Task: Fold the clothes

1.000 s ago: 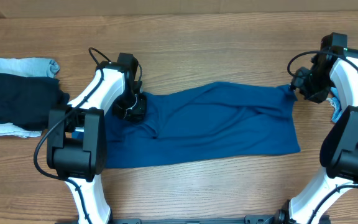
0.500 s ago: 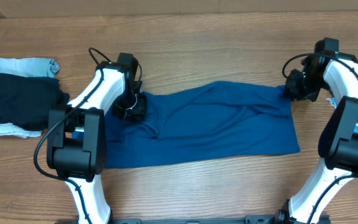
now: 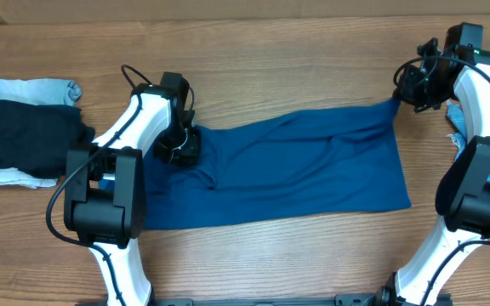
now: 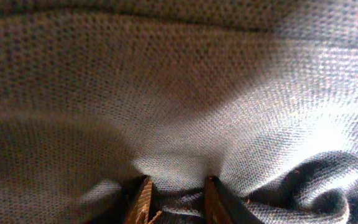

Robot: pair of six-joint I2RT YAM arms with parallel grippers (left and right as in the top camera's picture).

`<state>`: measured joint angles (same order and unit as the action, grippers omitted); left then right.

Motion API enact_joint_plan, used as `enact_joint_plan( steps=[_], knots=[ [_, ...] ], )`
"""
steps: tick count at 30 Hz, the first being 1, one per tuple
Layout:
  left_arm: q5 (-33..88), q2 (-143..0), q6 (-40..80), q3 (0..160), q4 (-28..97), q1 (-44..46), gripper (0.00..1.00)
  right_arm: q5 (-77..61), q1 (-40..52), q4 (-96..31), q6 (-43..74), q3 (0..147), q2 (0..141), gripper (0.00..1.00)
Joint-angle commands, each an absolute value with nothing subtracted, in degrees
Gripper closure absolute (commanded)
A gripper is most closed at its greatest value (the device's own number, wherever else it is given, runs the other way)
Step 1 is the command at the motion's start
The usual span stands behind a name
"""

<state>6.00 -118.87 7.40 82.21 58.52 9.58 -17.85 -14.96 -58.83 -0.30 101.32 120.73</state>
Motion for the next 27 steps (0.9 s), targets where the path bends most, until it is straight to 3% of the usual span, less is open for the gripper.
enact_joint_plan(
  steps=[1, 10, 16, 22, 27],
  knots=[
    [6.0, -121.3, 7.9, 79.6, 57.8, 9.2, 0.67, -18.5, -14.9, -60.9, -2.0, 102.8, 118.3, 0.96],
    [6.0, -121.3, 8.0, 79.6, 57.9, 9.2, 0.67, -15.5, -14.9, -72.8, -4.9, 102.7, 111.9, 0.96],
    [6.1, -121.3, 9.3, 79.6, 59.8, 8.5, 0.68, -5.6, -14.7, -78.1, 3.5, 100.4, 111.9, 0.96],
    [26.2, -121.3, 3.3, 79.6, 62.6, 6.4, 0.65, -5.6, -13.6, -77.0, 4.4, 97.4, 111.9, 0.96],
    [21.6, -119.3, 0.8, 81.5, 57.1, 7.9, 0.66, -5.6, -11.3, -76.1, 4.3, 97.4, 111.9, 0.94]
  ],
)
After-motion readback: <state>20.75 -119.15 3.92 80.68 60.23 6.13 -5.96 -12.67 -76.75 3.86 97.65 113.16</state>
